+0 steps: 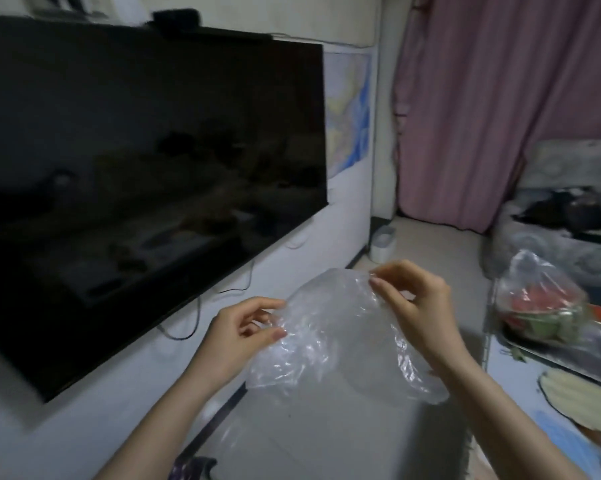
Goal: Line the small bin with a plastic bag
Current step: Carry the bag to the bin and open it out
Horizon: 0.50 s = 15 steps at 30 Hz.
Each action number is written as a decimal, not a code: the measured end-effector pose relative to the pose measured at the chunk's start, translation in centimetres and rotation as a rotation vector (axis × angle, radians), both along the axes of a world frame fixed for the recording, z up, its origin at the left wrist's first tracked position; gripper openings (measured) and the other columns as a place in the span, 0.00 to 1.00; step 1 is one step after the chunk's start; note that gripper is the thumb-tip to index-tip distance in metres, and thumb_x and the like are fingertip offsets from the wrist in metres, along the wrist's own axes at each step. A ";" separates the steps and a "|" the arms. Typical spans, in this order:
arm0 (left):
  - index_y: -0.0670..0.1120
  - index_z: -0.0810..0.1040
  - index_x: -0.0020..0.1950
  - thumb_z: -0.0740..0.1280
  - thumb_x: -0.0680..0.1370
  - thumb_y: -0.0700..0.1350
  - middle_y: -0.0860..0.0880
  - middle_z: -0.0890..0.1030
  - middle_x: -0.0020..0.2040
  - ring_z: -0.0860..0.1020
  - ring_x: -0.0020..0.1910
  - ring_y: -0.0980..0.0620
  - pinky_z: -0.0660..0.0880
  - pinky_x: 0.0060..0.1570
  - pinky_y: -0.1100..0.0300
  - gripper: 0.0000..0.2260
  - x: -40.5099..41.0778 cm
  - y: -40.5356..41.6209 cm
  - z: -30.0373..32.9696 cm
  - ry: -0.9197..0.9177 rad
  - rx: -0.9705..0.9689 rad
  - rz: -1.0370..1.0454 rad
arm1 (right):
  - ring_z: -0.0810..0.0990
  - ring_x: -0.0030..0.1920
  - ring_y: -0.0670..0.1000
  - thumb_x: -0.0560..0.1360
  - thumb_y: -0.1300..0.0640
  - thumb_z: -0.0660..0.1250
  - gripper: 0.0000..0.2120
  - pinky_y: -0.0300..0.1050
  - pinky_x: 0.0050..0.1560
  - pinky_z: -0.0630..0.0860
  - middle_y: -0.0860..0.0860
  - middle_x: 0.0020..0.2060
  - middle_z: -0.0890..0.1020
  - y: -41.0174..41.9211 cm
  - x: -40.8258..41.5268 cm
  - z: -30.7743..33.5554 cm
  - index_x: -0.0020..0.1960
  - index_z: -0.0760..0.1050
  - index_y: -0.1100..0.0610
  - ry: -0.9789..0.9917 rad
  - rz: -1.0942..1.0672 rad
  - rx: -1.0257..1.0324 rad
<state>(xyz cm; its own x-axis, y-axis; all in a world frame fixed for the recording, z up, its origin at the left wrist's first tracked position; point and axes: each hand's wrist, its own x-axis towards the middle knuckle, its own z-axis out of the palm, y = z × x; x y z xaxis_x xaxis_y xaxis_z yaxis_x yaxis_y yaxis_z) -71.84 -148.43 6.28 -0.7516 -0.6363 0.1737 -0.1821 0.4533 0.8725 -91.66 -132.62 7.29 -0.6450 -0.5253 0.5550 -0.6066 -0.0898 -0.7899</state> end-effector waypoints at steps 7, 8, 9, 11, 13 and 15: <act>0.66 0.78 0.54 0.76 0.65 0.54 0.58 0.81 0.49 0.78 0.45 0.62 0.74 0.49 0.70 0.19 -16.4 -9.9 -1.1 -0.130 -0.137 -0.165 | 0.79 0.28 0.44 0.70 0.62 0.72 0.06 0.43 0.34 0.77 0.46 0.27 0.81 -7.2 -15.7 -0.8 0.37 0.79 0.52 -0.046 -0.042 0.045; 0.67 0.75 0.57 0.74 0.63 0.59 0.63 0.78 0.55 0.76 0.51 0.65 0.71 0.53 0.71 0.24 -19.1 -11.2 -0.7 -0.142 -0.163 -0.188 | 0.80 0.28 0.44 0.70 0.62 0.71 0.06 0.45 0.34 0.79 0.47 0.28 0.82 -8.4 -18.0 -0.5 0.37 0.79 0.53 -0.048 -0.026 0.059; 0.68 0.72 0.61 0.73 0.61 0.64 0.67 0.74 0.60 0.72 0.57 0.69 0.67 0.57 0.72 0.29 -21.9 -12.4 -0.1 -0.134 -0.199 -0.196 | 0.80 0.29 0.45 0.70 0.62 0.71 0.05 0.47 0.35 0.80 0.48 0.30 0.82 -9.7 -20.1 -0.2 0.38 0.80 0.54 -0.040 -0.004 0.074; 0.69 0.69 0.63 0.70 0.59 0.70 0.74 0.68 0.63 0.65 0.63 0.75 0.61 0.58 0.77 0.33 -28.0 -14.6 1.4 -0.030 -0.237 -0.195 | 0.80 0.29 0.45 0.70 0.62 0.71 0.04 0.48 0.34 0.80 0.49 0.31 0.82 -12.5 -24.4 0.6 0.38 0.79 0.55 0.005 0.044 0.110; 0.71 0.68 0.61 0.70 0.57 0.71 0.78 0.67 0.61 0.63 0.62 0.78 0.60 0.55 0.83 0.33 -34.0 -16.2 2.4 0.052 -0.230 -0.234 | 0.79 0.29 0.45 0.70 0.61 0.72 0.05 0.42 0.33 0.78 0.45 0.30 0.81 -15.2 -28.4 1.2 0.38 0.79 0.53 0.053 0.052 0.140; 0.73 0.69 0.59 0.70 0.56 0.72 0.78 0.71 0.55 0.66 0.58 0.79 0.62 0.51 0.84 0.32 -39.5 -17.4 2.7 0.030 -0.246 -0.262 | 0.78 0.31 0.43 0.70 0.59 0.72 0.06 0.36 0.32 0.75 0.40 0.29 0.81 -17.8 -32.1 1.6 0.38 0.79 0.50 0.074 0.050 0.144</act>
